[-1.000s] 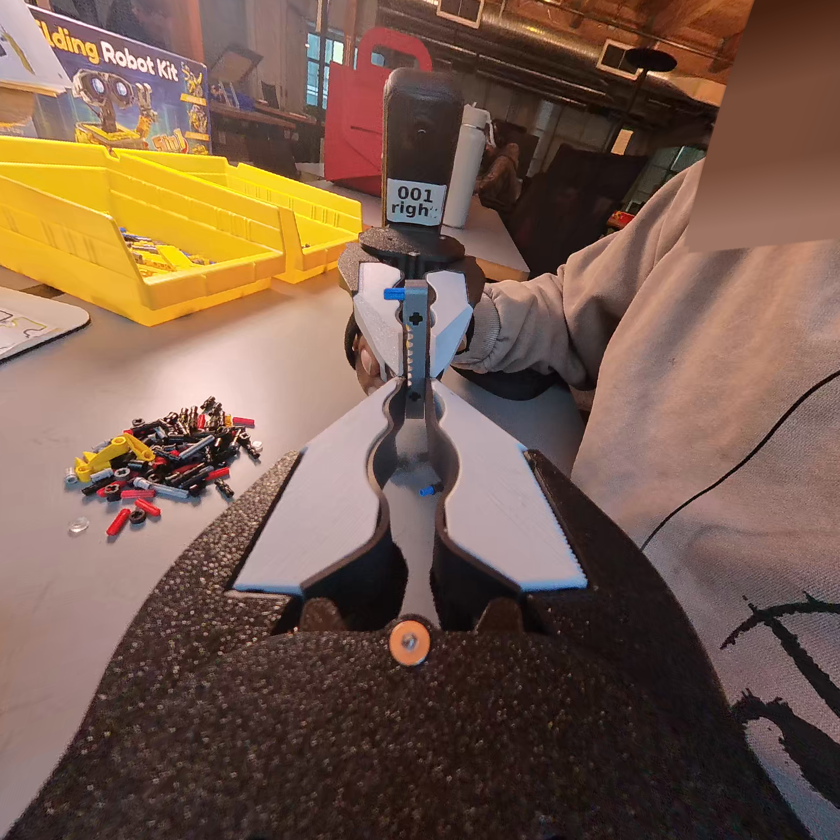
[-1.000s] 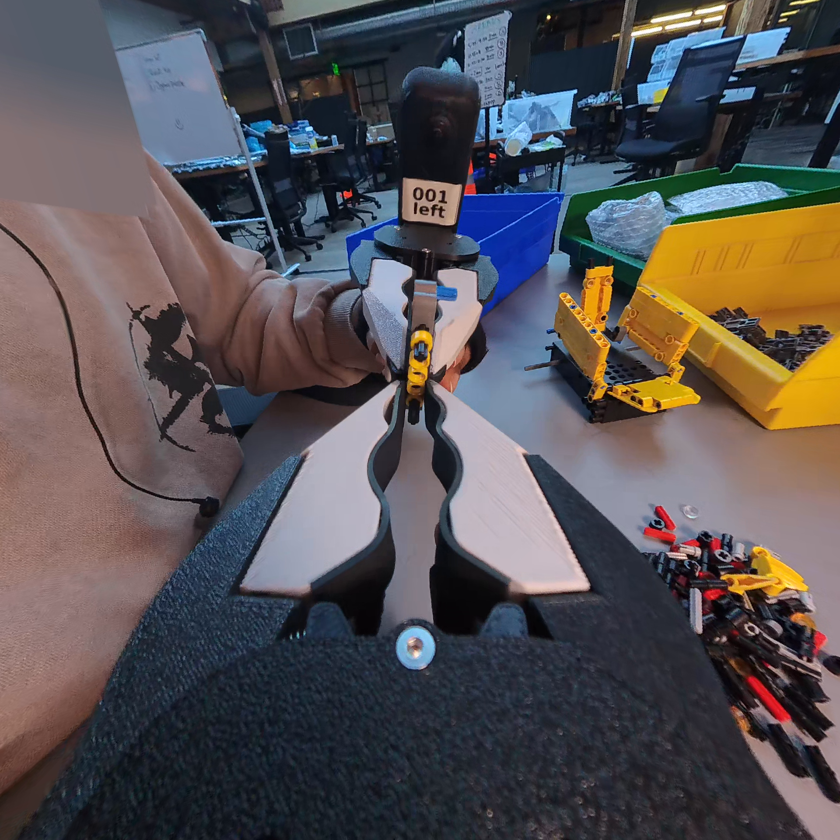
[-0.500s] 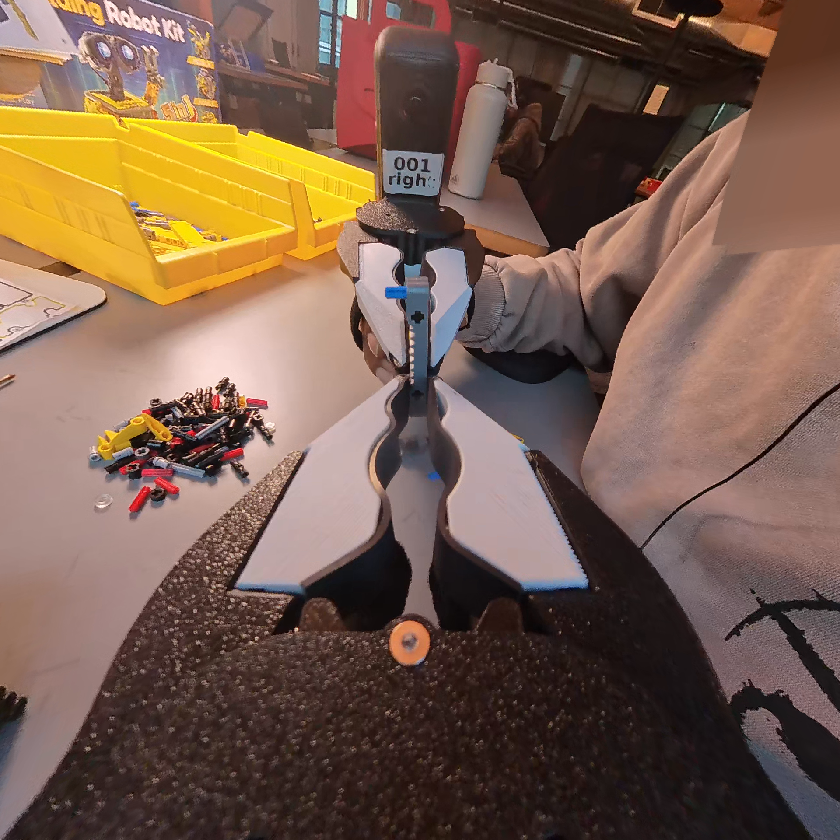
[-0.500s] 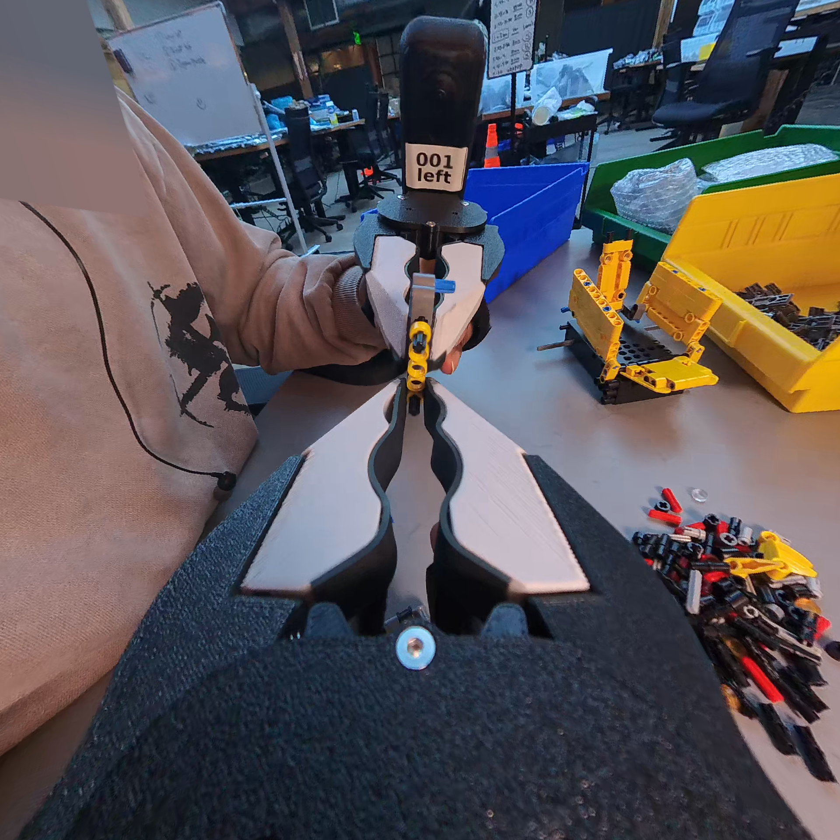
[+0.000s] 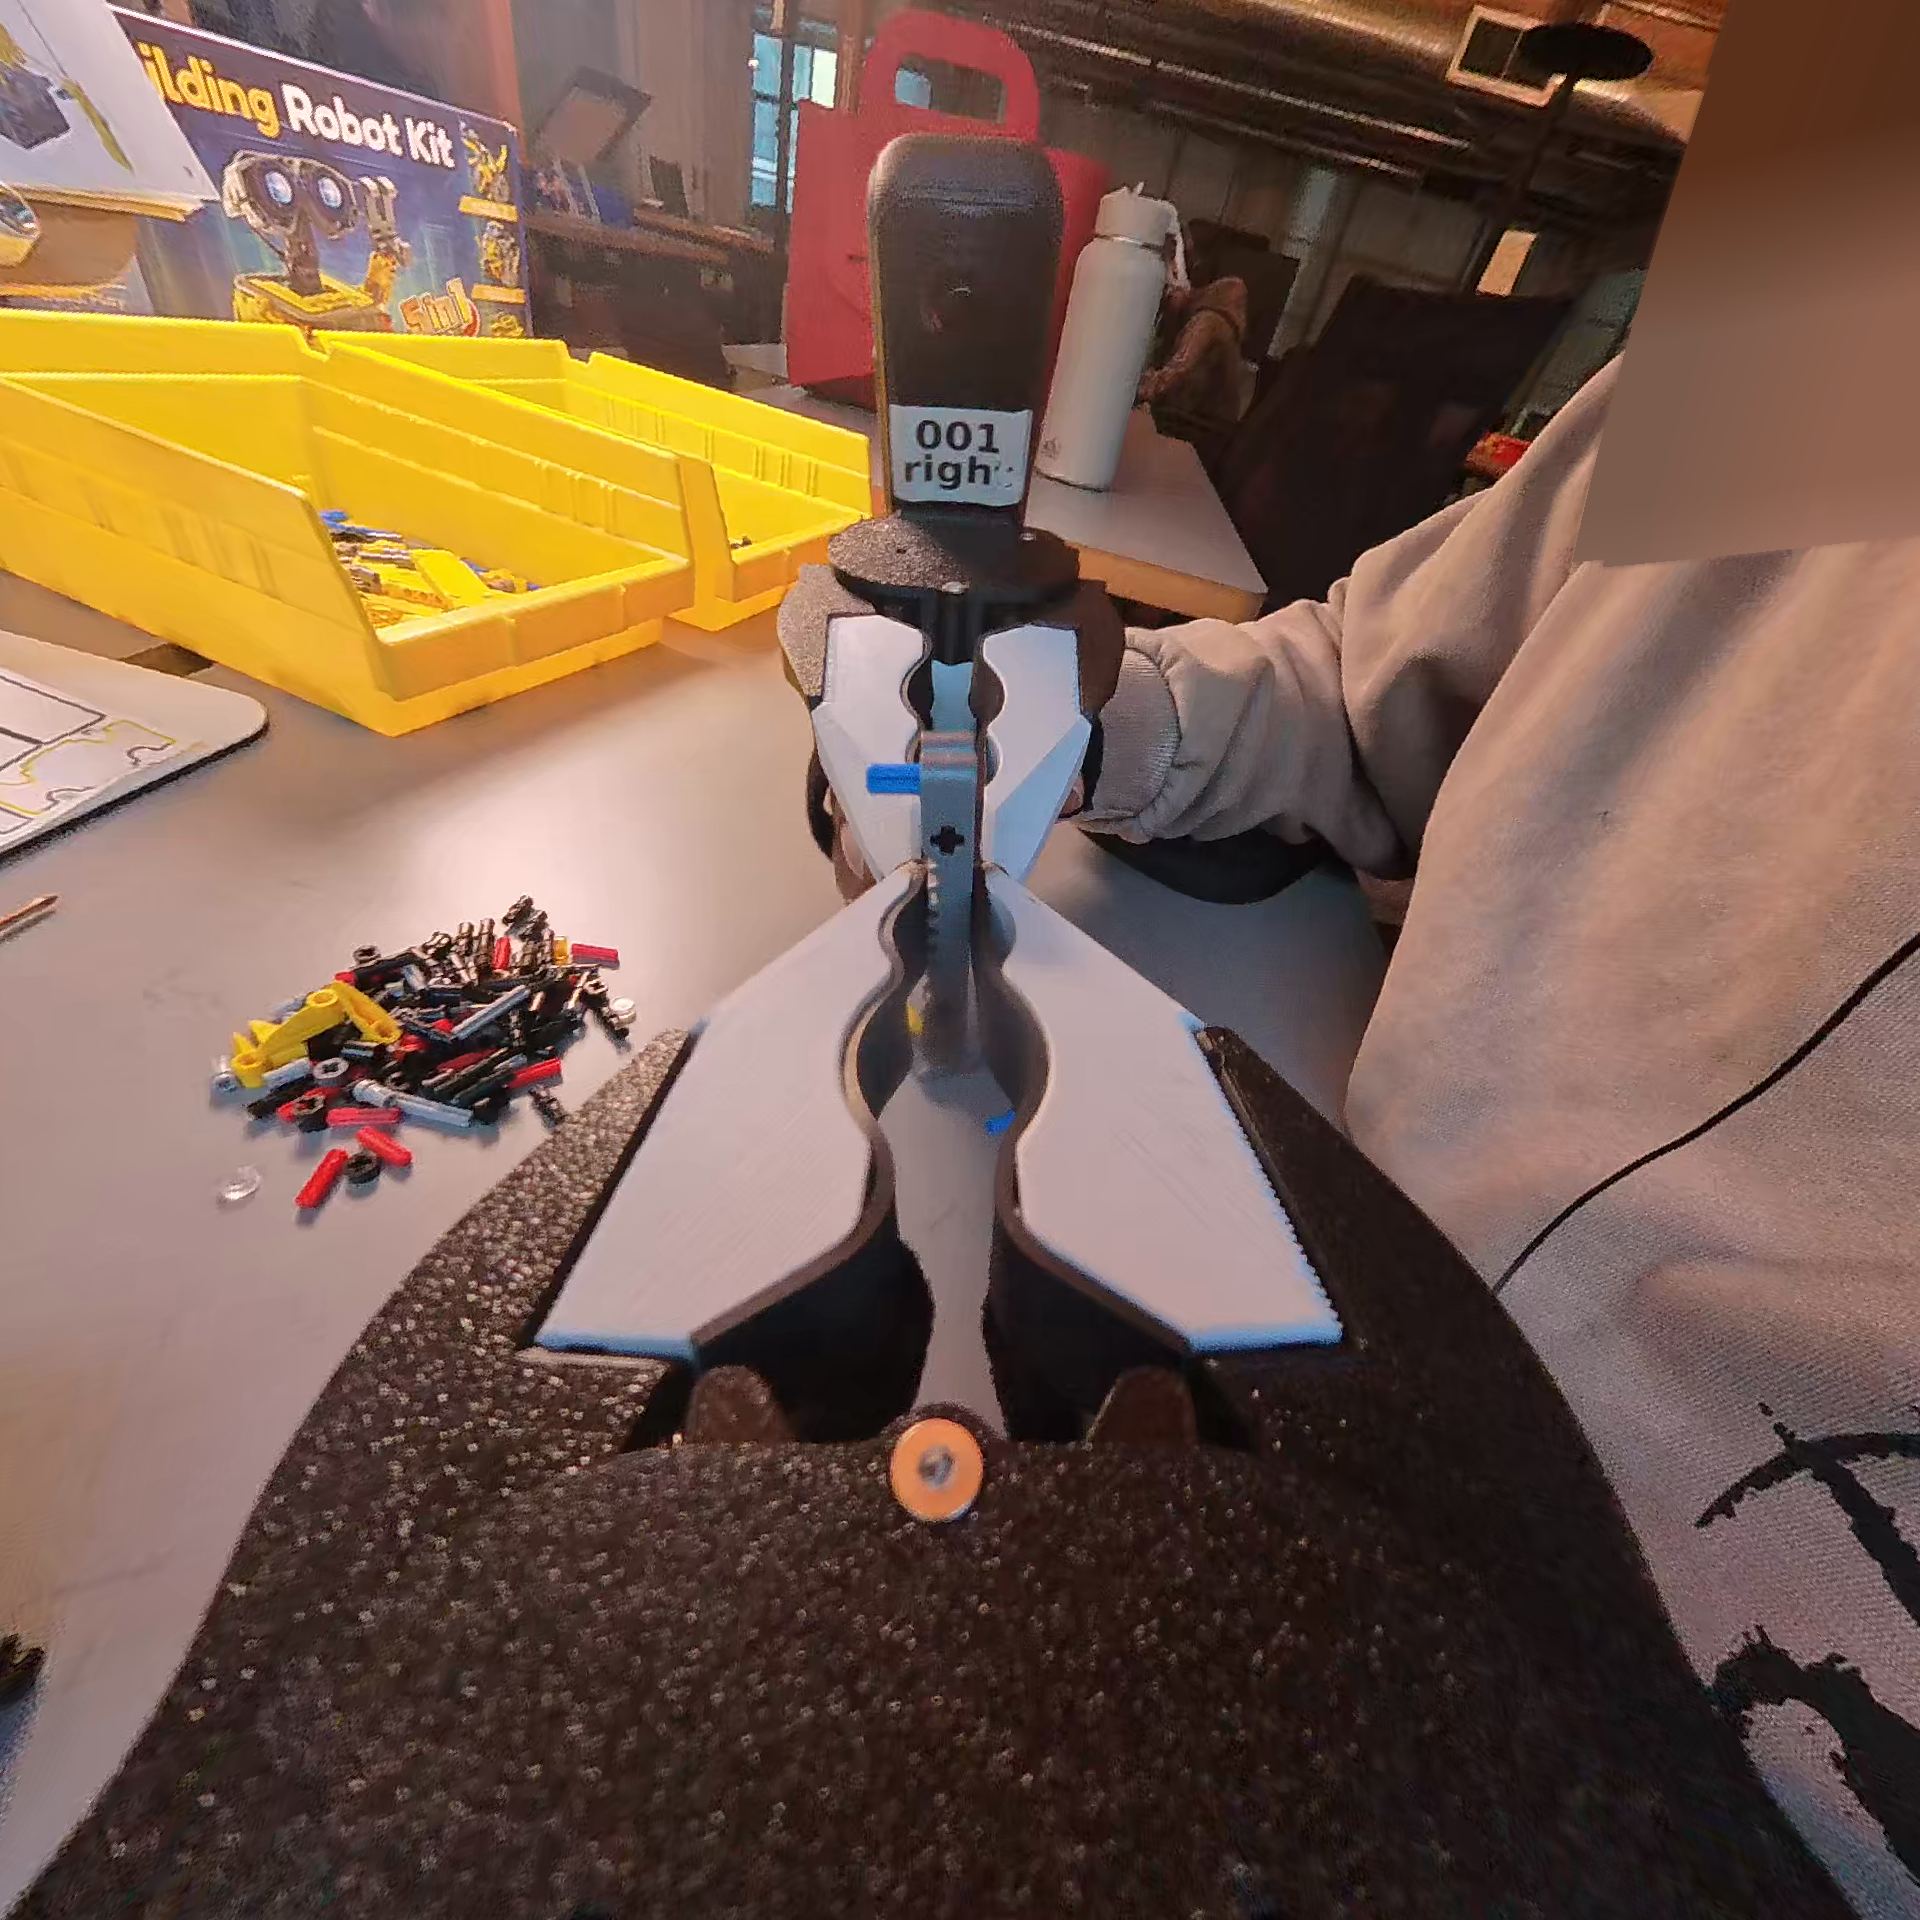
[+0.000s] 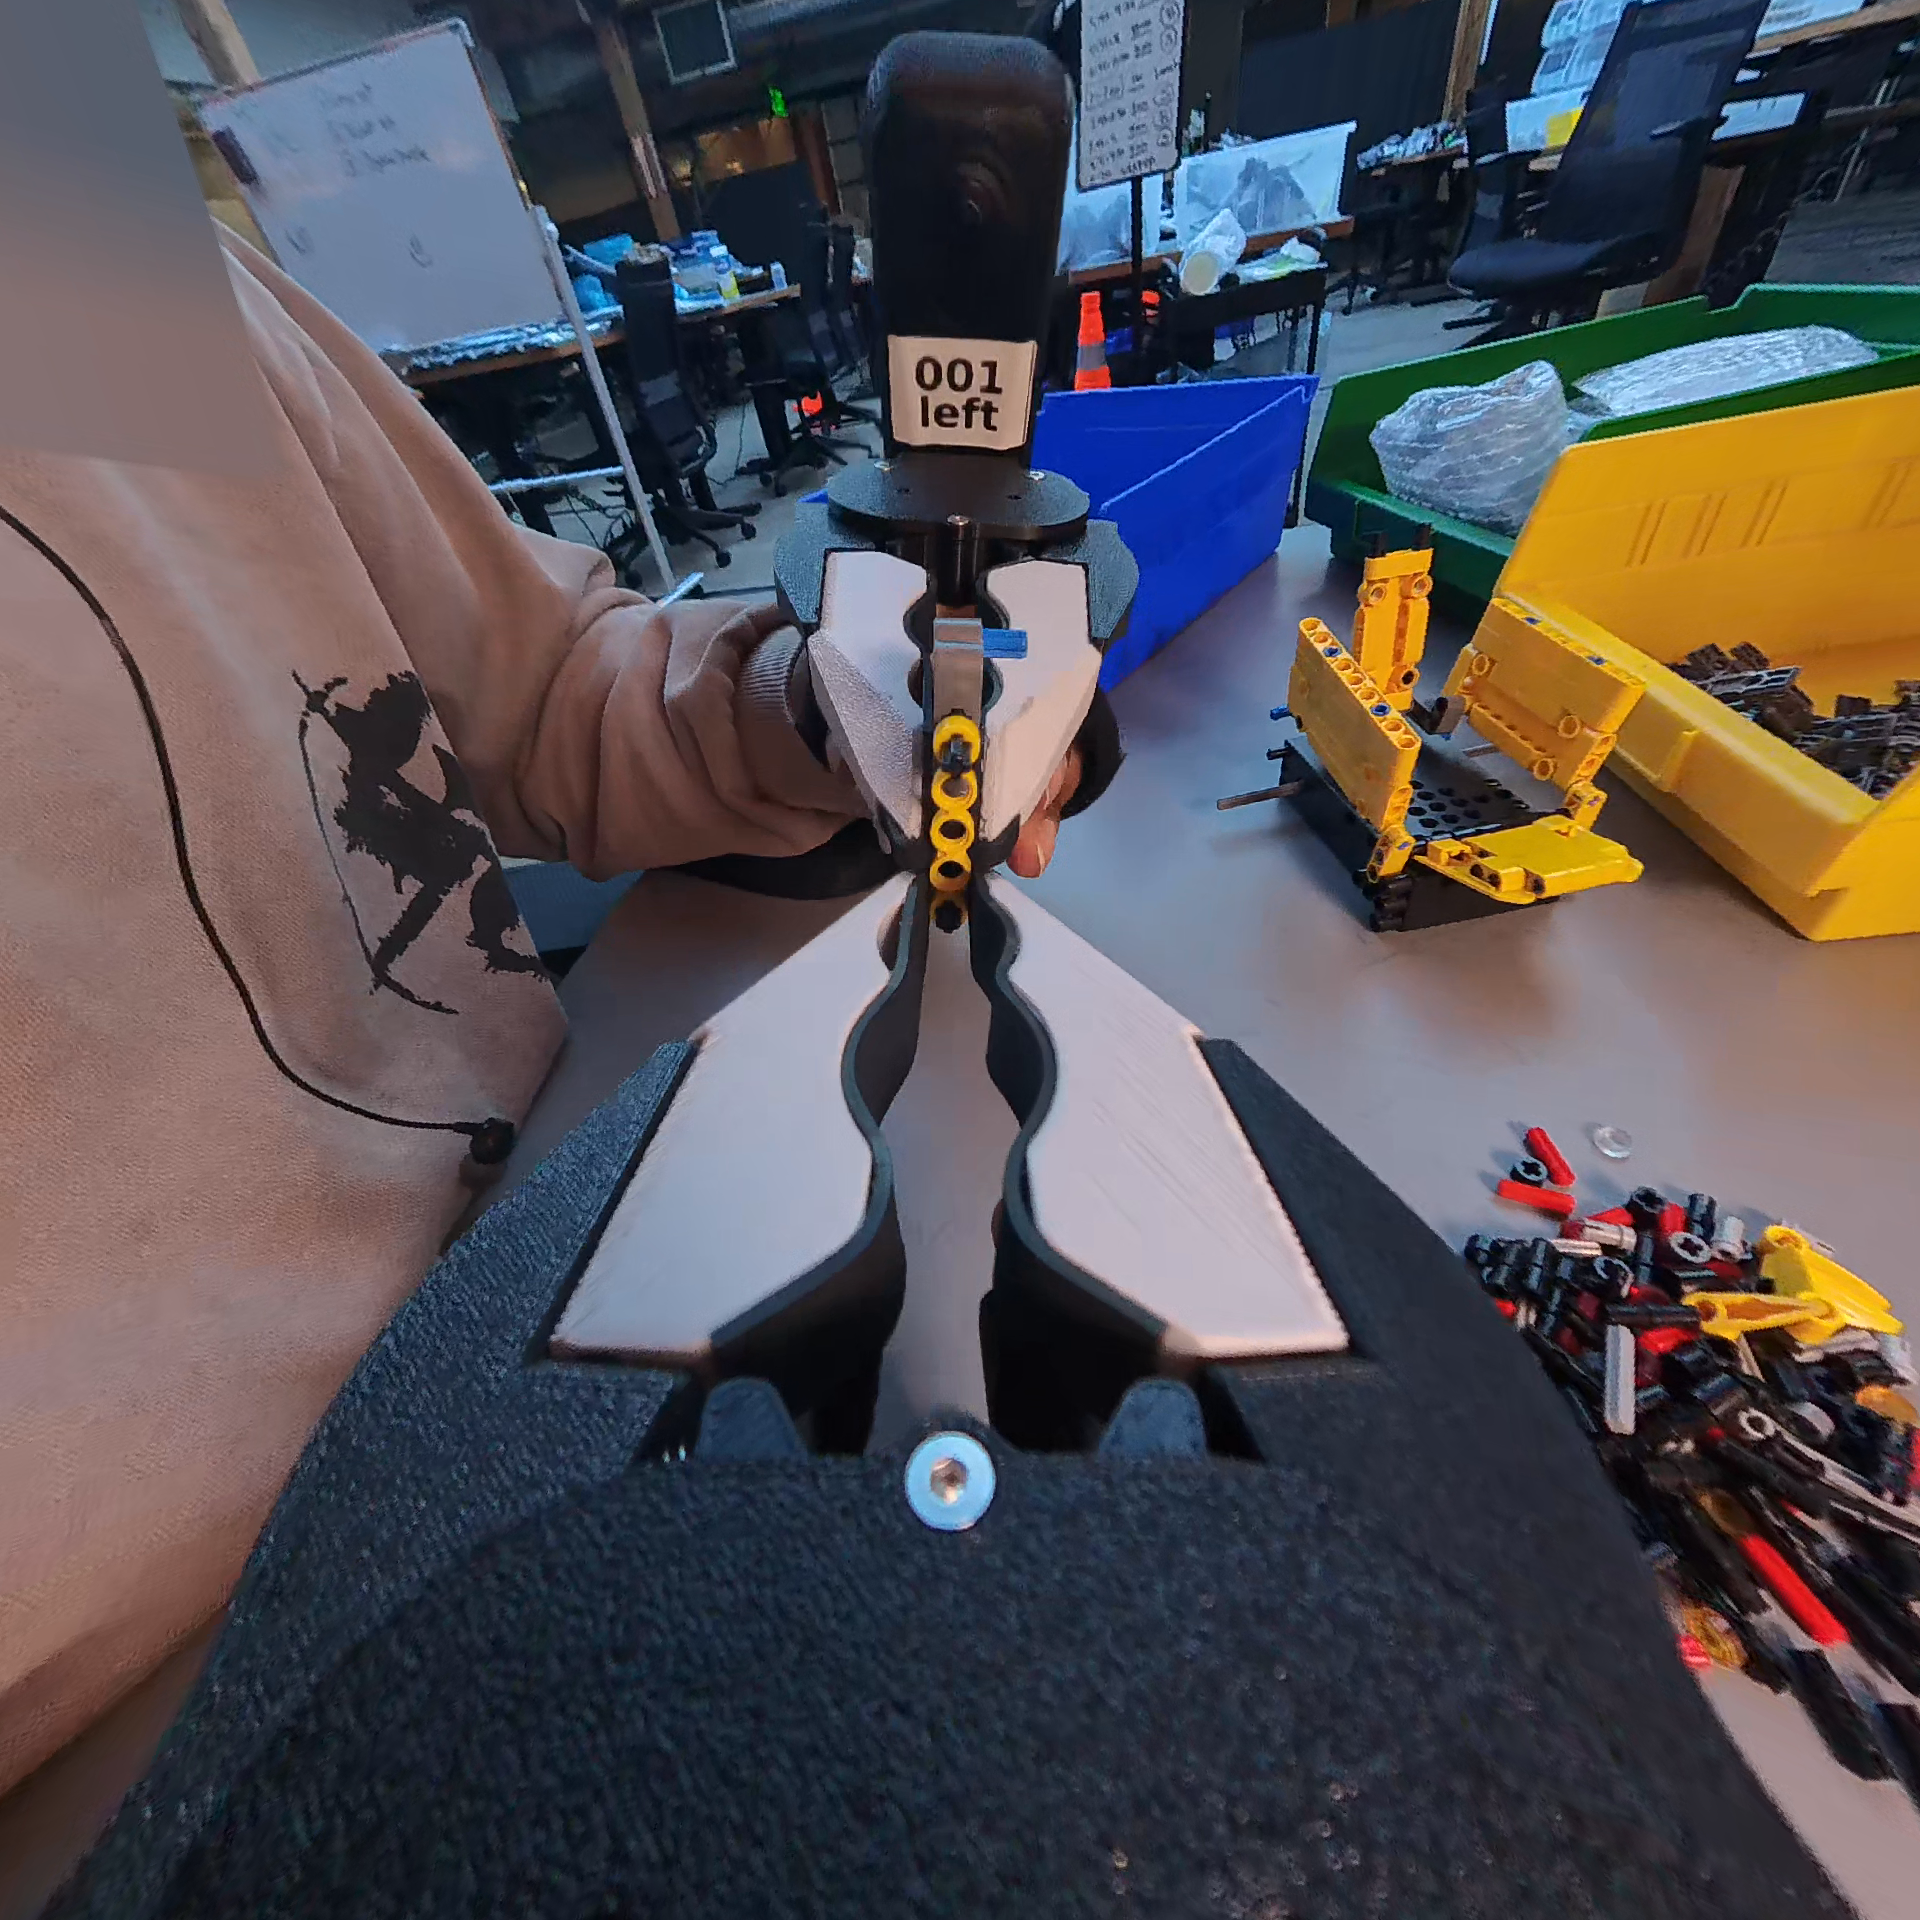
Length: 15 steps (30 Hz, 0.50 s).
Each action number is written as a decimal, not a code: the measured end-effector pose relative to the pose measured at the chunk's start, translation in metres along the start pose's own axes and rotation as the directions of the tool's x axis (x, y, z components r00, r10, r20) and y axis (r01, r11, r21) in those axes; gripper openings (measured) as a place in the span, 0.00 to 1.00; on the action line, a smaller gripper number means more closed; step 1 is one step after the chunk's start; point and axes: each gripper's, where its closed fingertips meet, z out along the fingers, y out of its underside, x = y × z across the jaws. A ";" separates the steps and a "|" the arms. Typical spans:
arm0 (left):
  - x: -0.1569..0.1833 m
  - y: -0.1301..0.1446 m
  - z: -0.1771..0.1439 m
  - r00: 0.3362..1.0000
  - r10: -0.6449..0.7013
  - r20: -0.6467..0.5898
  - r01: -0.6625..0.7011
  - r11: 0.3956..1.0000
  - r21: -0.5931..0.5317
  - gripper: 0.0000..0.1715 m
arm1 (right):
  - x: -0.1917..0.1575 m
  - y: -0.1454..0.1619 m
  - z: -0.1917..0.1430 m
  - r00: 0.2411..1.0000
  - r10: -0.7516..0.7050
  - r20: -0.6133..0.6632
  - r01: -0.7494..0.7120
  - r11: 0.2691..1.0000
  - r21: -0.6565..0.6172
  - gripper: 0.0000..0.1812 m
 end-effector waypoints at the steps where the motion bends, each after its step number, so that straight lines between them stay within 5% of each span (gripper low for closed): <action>1: -0.002 0.002 -0.001 1.000 0.014 0.013 -0.014 1.000 -0.025 0.03 | 0.001 0.000 0.000 1.000 -0.007 -0.010 0.007 1.000 0.001 0.03; 8: -0.001 0.004 -0.006 1.000 0.002 0.011 -0.001 0.999 -0.049 0.03 | -0.002 0.003 -0.011 0.999 -0.023 0.031 0.024 1.000 -0.014 0.02; 10: -0.020 -0.025 -0.041 0.996 -0.053 0.068 0.044 0.992 0.119 0.02 | 0.021 -0.001 -0.042 0.999 0.006 -0.048 -0.005 0.999 0.035 0.00; 12: -0.002 -0.003 -0.009 0.999 0.026 0.020 -0.025 1.000 -0.006 0.03 | 0.014 -0.010 -0.036 0.999 -0.026 -0.022 0.027 0.999 0.044 0.00; 15: 0.001 -0.003 0.010 1.000 0.010 -0.014 -0.011 1.000 -0.030 0.03 | 0.009 -0.019 -0.014 0.998 -0.060 -0.017 0.061 0.997 0.052 0.00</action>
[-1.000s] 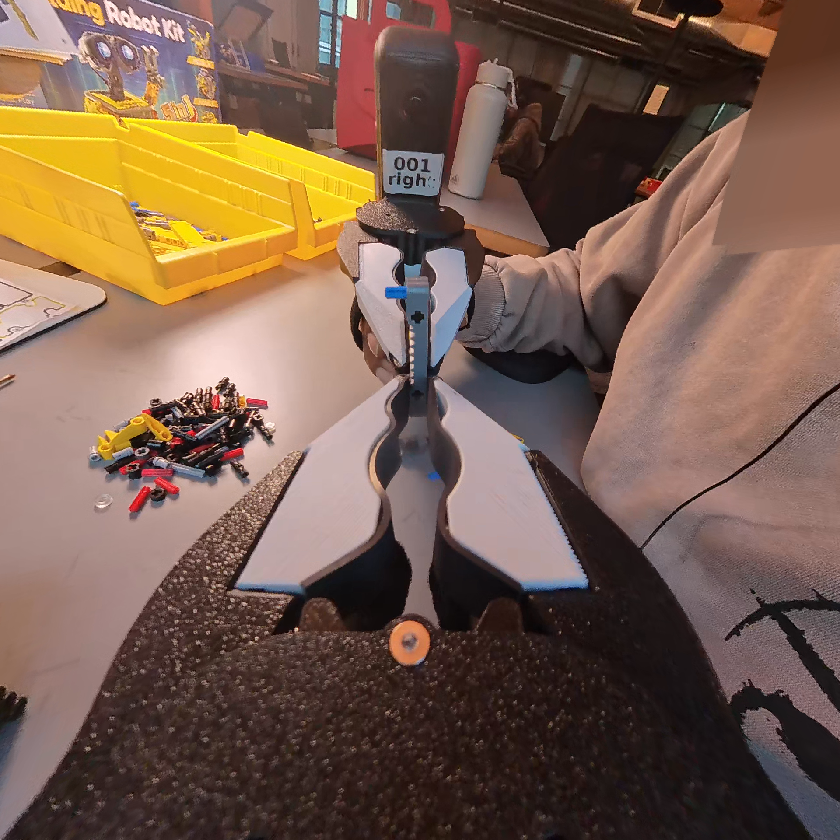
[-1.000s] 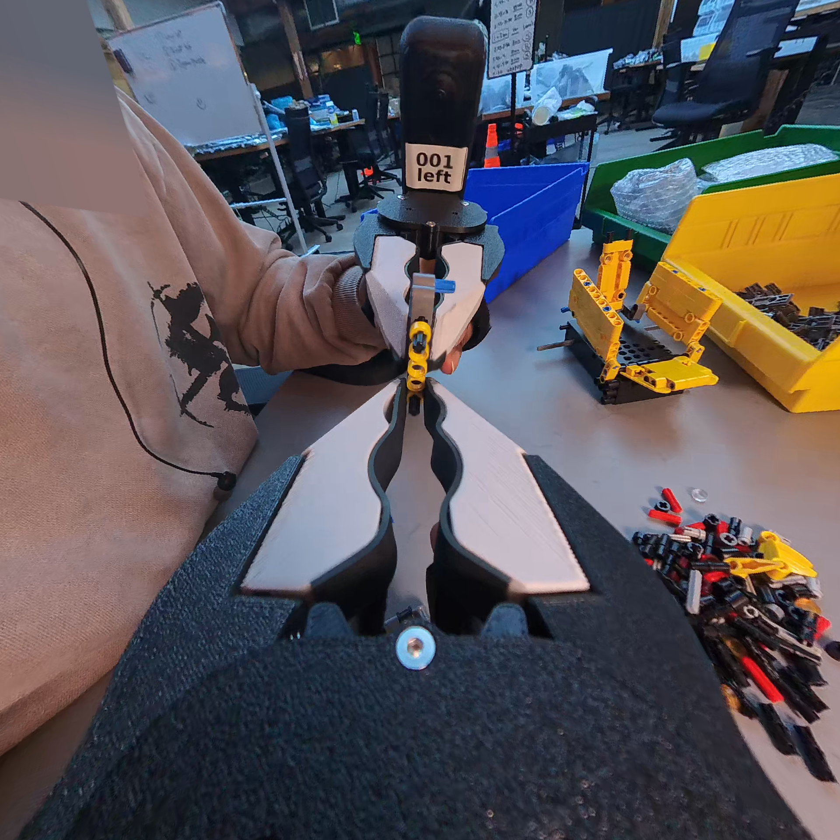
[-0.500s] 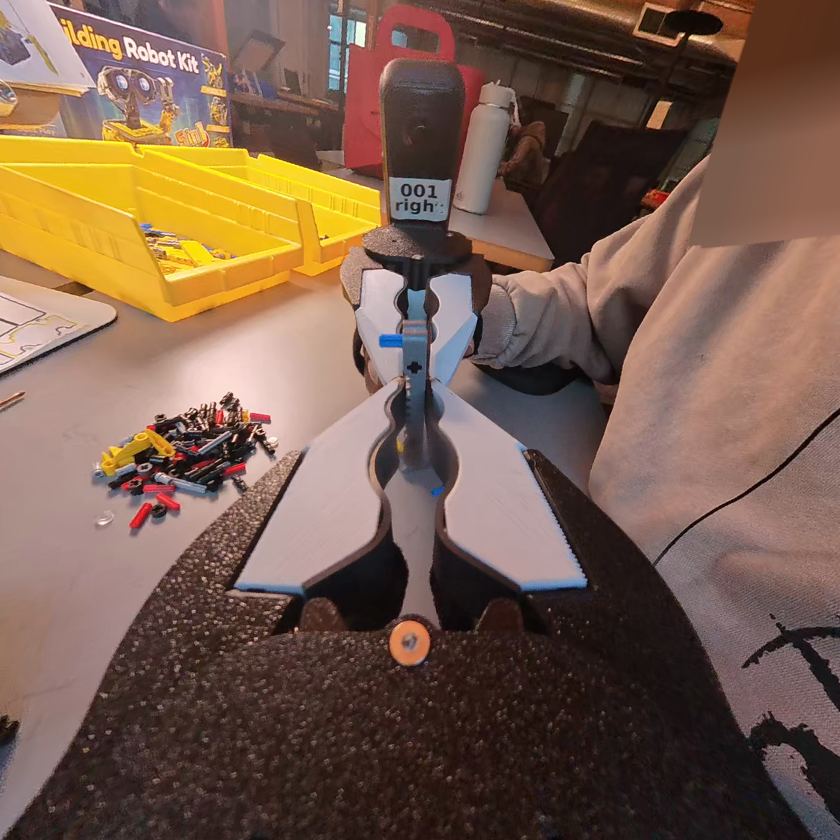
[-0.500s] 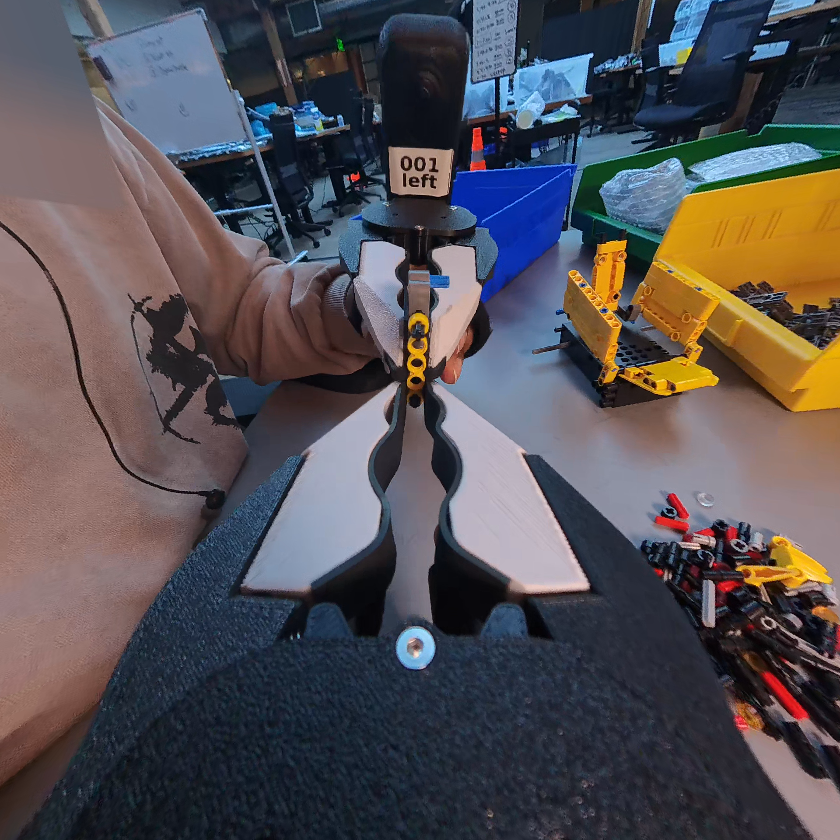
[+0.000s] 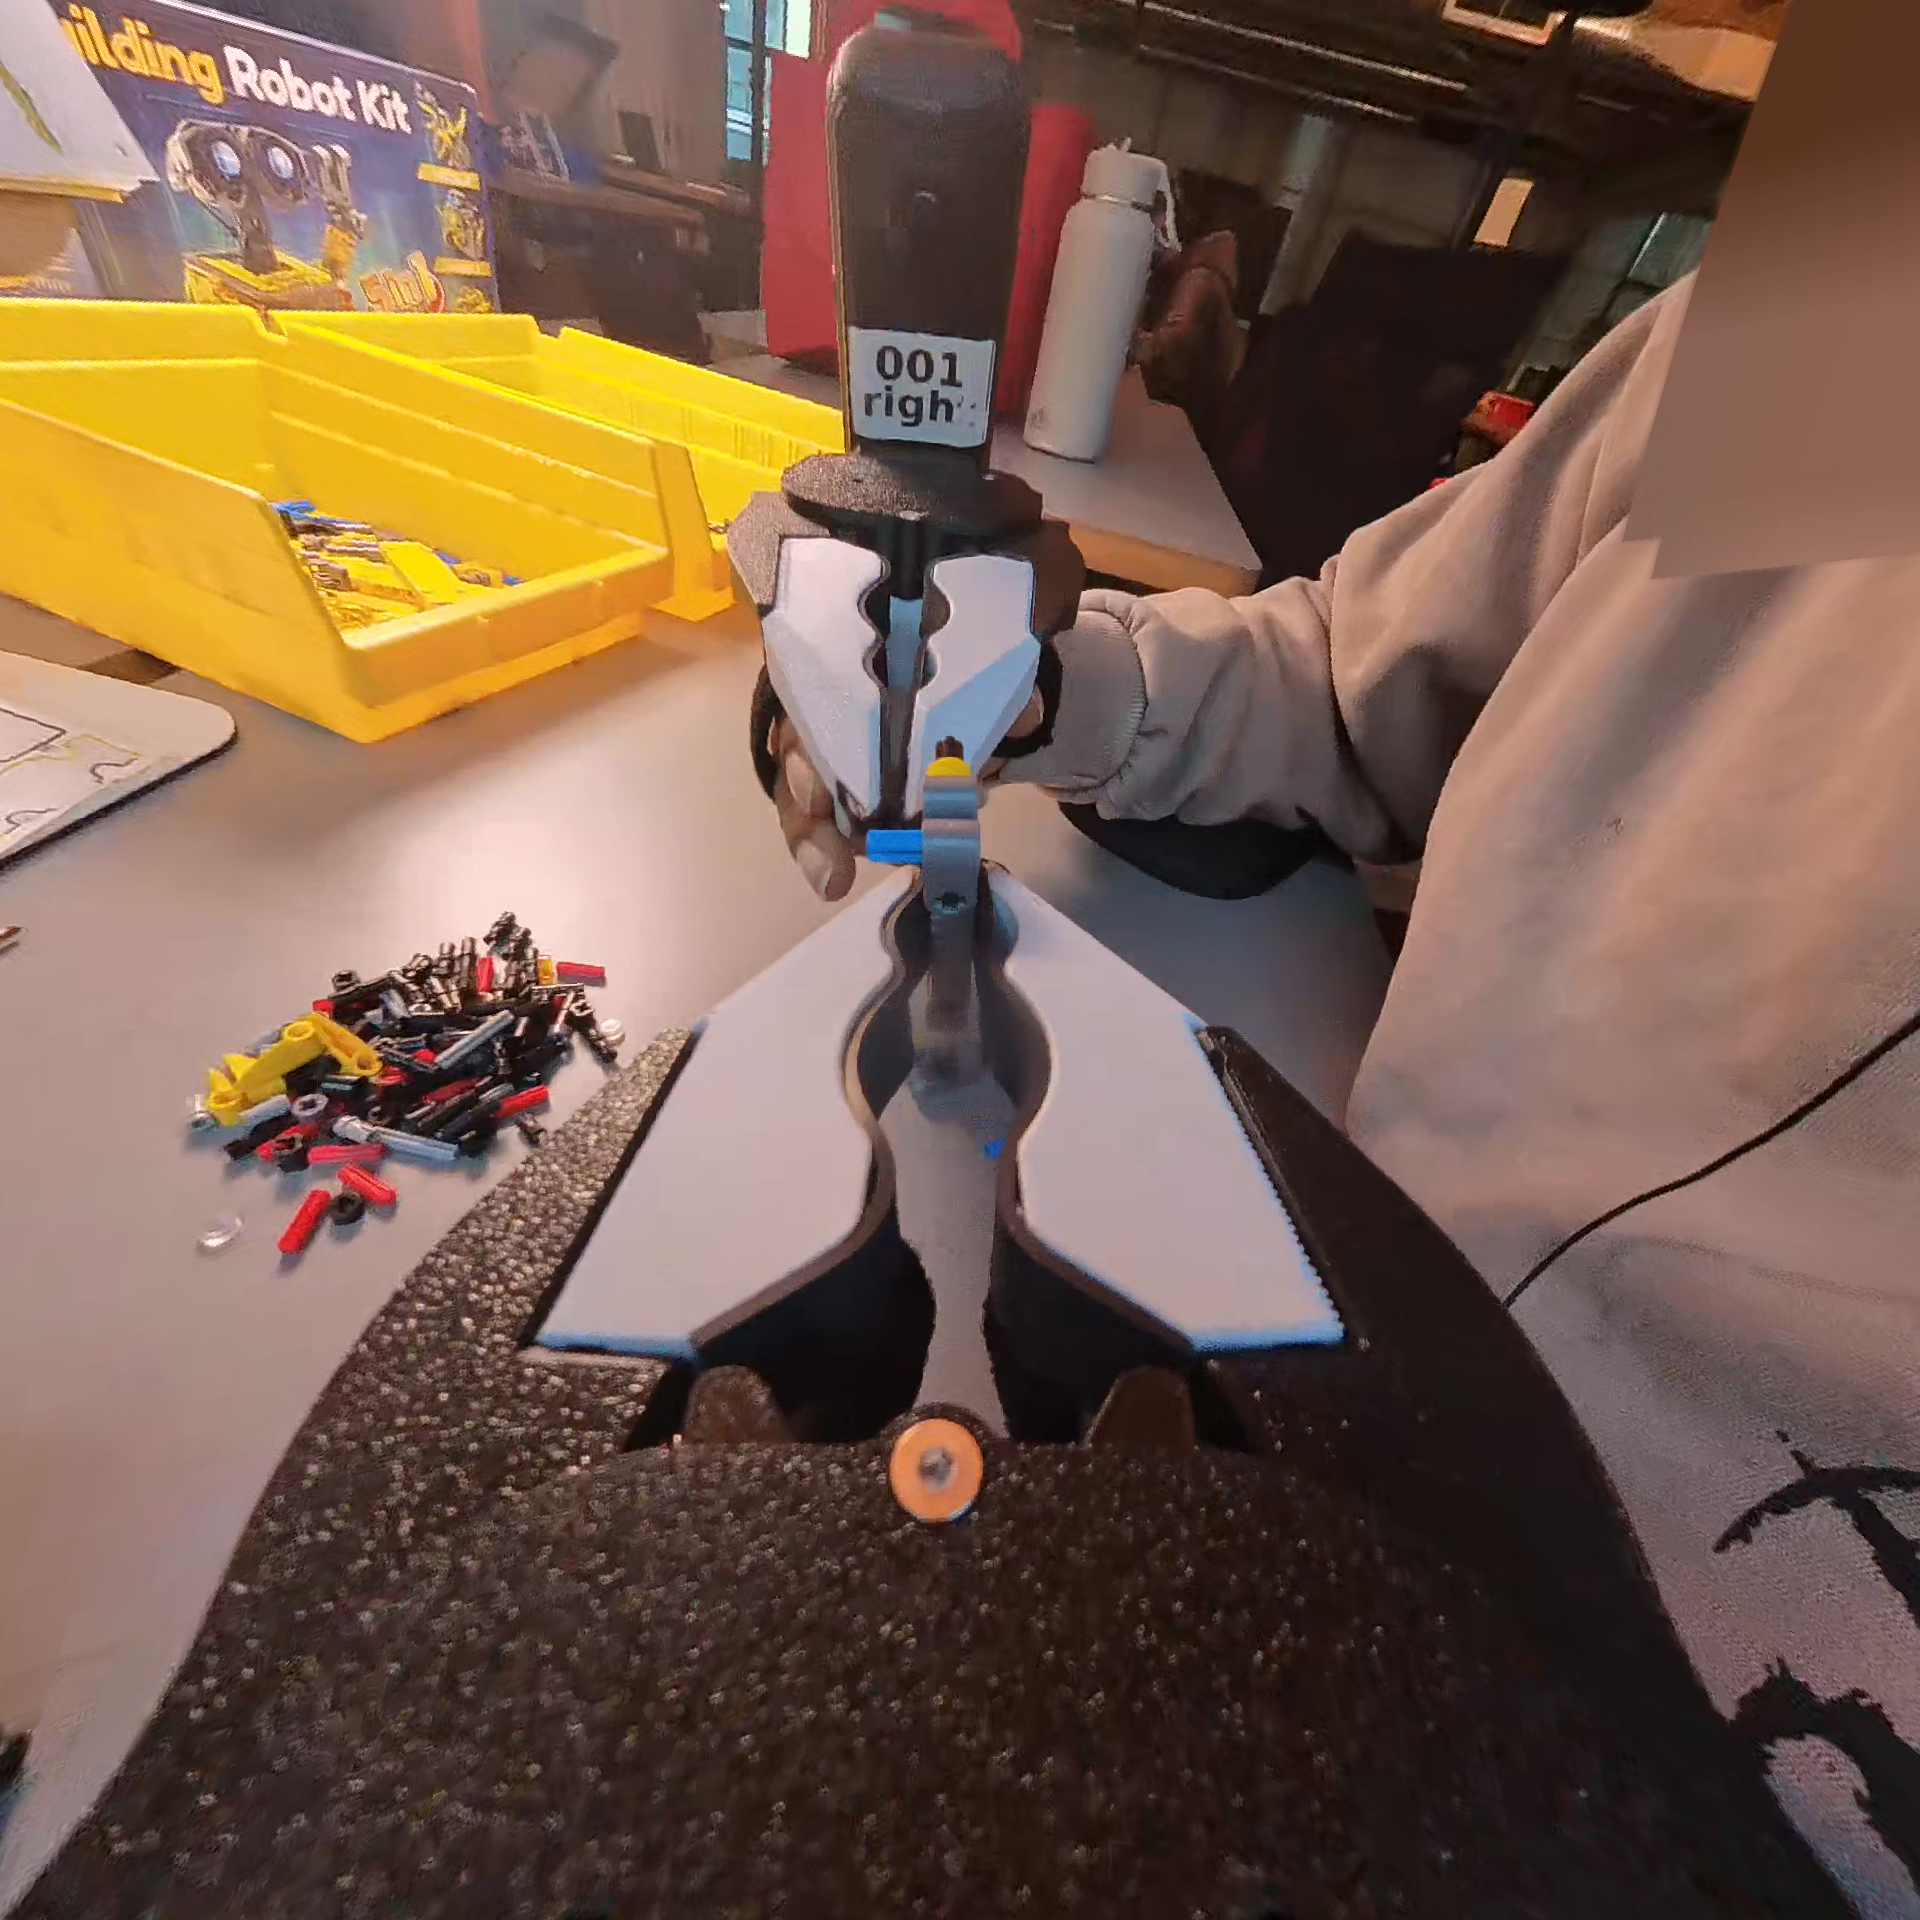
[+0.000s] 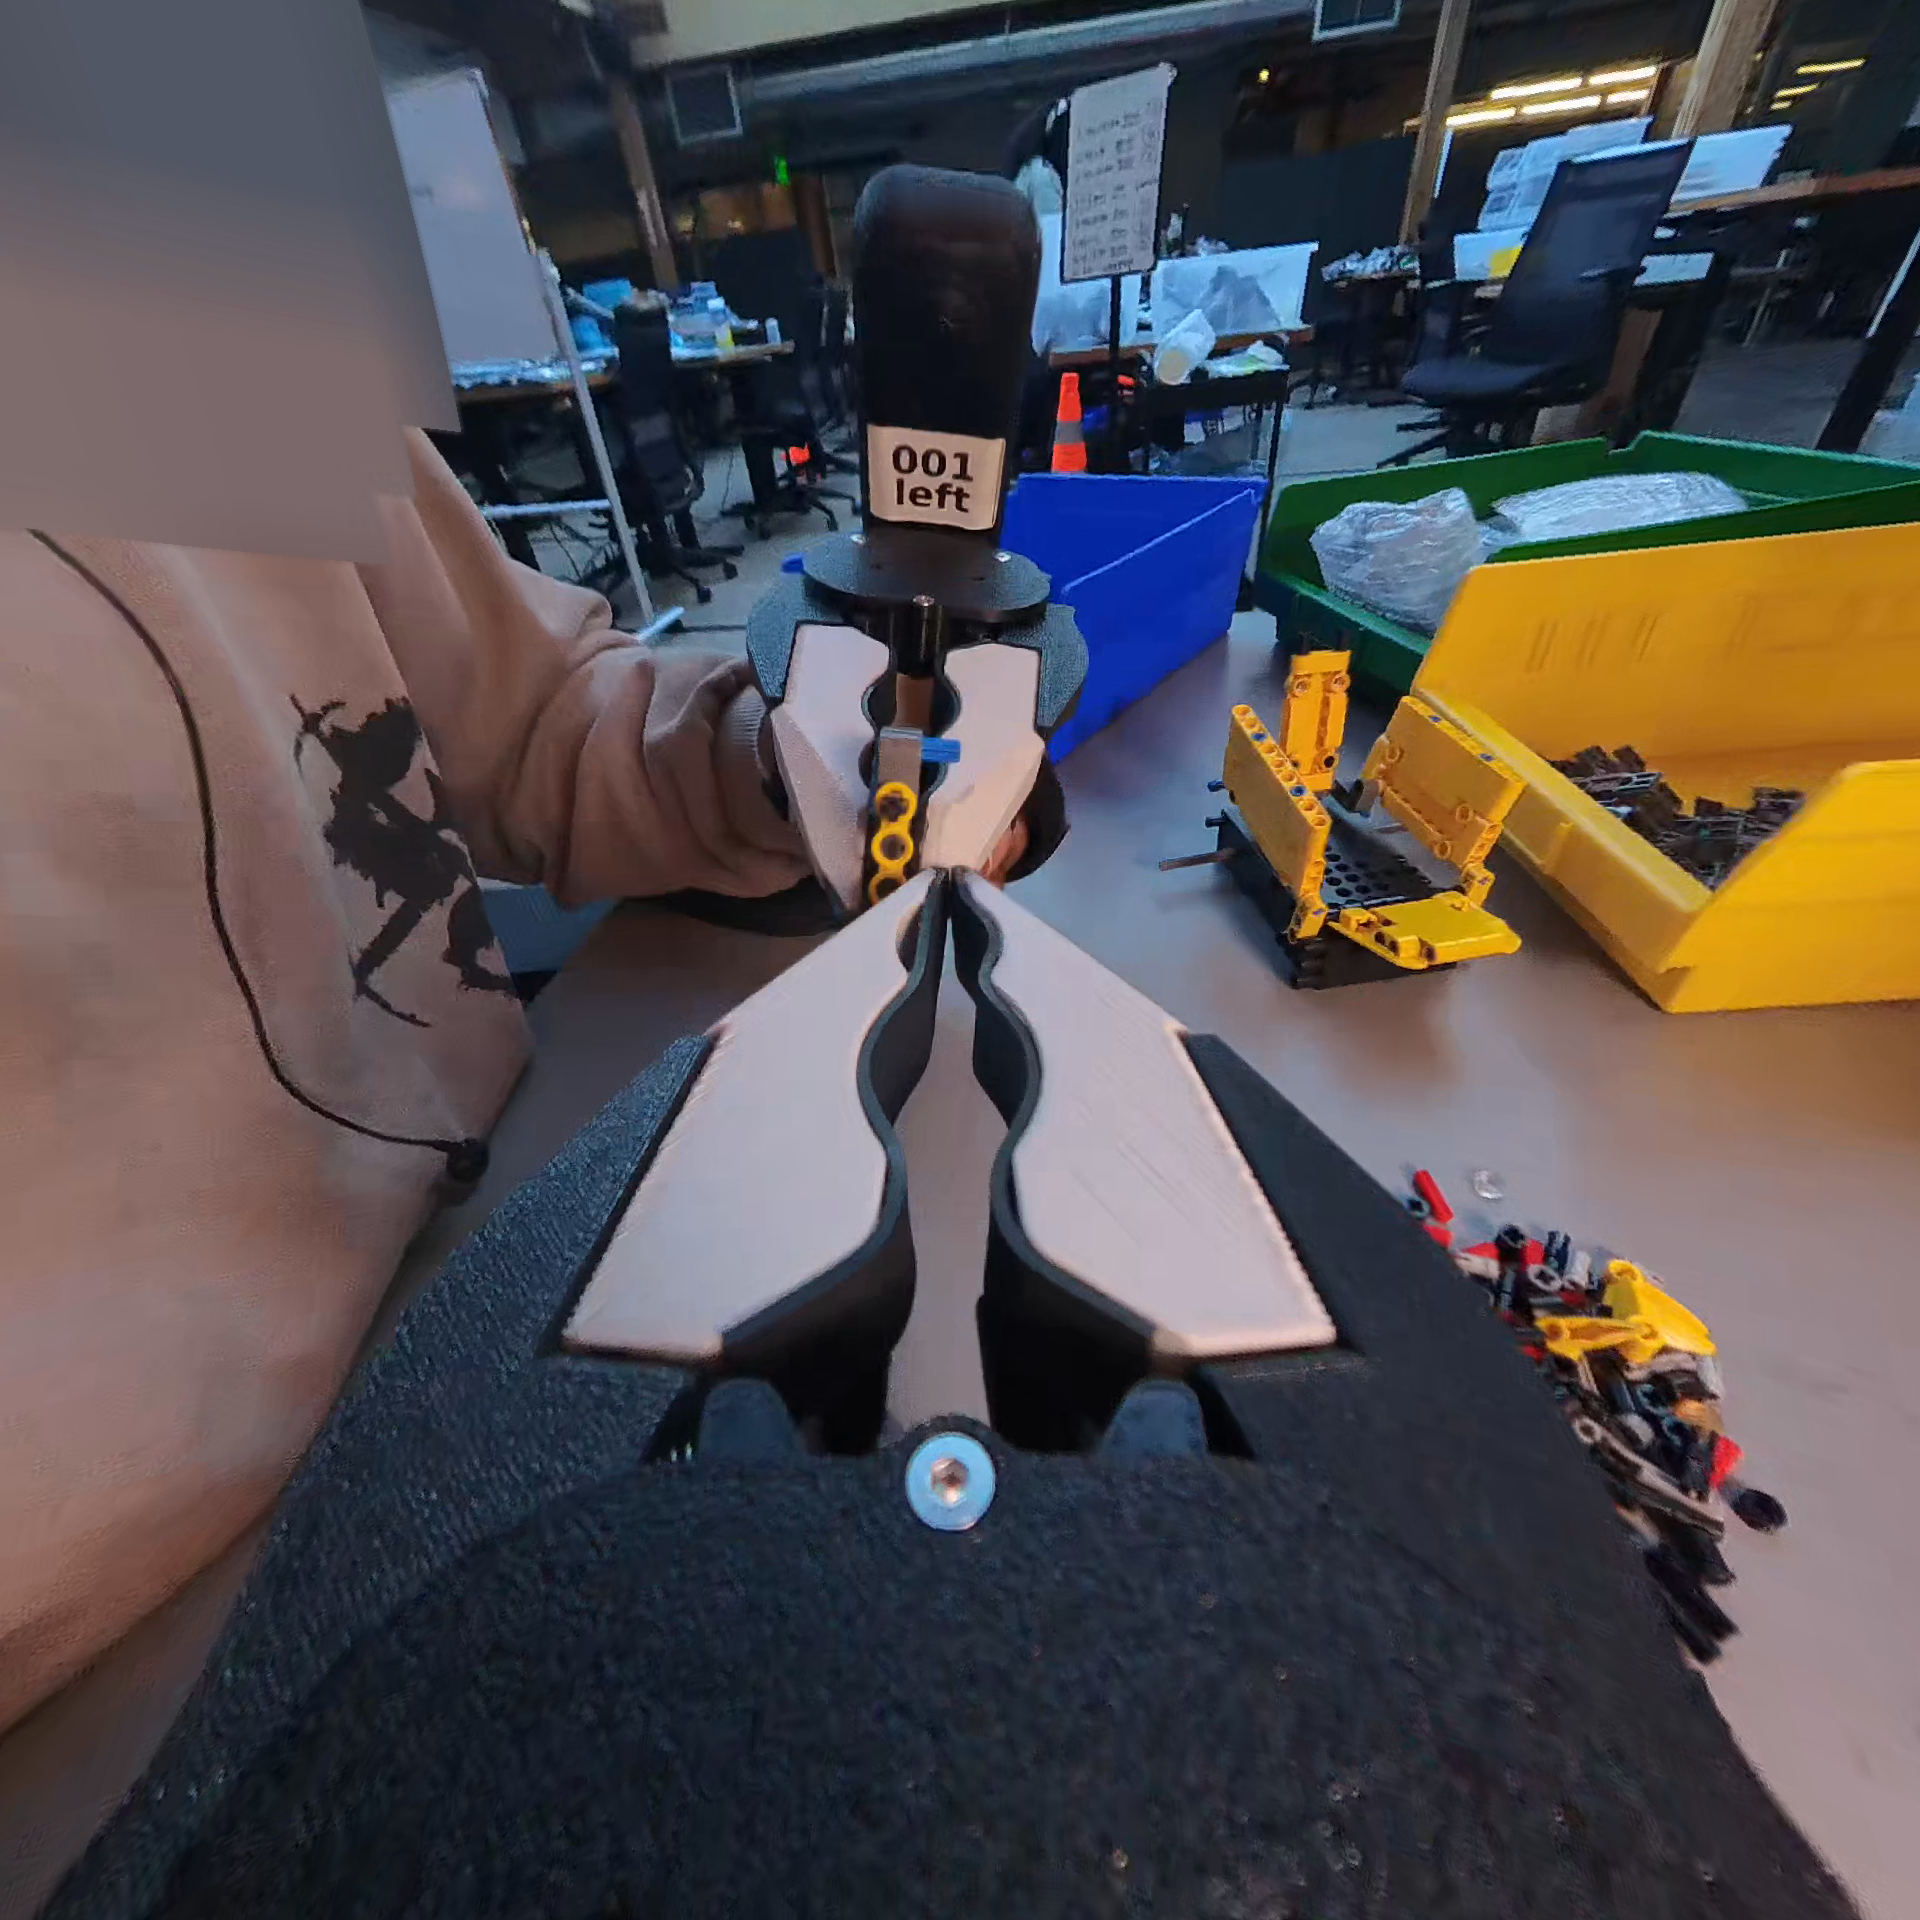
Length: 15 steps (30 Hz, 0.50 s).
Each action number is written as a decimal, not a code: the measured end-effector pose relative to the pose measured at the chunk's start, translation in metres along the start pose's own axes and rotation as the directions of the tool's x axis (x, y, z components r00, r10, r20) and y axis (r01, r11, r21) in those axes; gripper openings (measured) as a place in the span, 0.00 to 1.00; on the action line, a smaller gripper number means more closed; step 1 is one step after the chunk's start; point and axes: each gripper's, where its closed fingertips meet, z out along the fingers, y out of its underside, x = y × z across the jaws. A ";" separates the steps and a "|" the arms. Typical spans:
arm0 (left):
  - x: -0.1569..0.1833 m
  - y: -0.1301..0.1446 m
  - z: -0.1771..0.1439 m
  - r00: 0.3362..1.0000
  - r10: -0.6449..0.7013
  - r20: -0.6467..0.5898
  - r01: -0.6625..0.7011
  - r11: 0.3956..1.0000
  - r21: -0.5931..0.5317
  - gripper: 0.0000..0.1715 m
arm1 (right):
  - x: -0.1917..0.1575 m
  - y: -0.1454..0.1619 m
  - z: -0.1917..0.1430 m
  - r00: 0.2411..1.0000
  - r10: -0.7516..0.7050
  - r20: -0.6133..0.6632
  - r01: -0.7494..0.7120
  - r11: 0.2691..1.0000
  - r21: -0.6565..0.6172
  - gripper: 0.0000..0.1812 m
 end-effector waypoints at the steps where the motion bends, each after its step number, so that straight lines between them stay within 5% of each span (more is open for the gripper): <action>1: -0.004 0.001 -0.002 1.000 0.005 0.016 -0.004 1.000 -0.005 0.03 | 0.002 -0.003 -0.005 0.999 0.040 0.016 -0.040 0.999 0.018 0.03; 2: -0.006 0.003 -0.003 1.000 -0.002 0.024 0.002 1.000 -0.003 0.03 | -0.003 -0.005 -0.008 0.994 0.081 0.068 -0.083 0.996 0.031 0.14; 5: 0.000 0.009 -0.002 1.000 -0.014 0.003 0.014 1.000 -0.007 0.03 | -0.015 -0.006 -0.006 0.989 0.099 0.106 -0.103 0.994 0.036 0.20; 10: 0.006 0.019 0.008 1.000 0.024 -0.001 -0.024 0.997 -0.070 0.03 | -0.018 0.007 0.012 0.998 0.034 0.053 -0.032 0.999 -0.031 0.03; 15: 0.003 0.021 0.003 1.000 0.020 0.021 -0.019 0.998 -0.062 0.04 | -0.014 0.012 0.009 0.998 0.041 0.041 -0.038 0.997 -0.060 0.03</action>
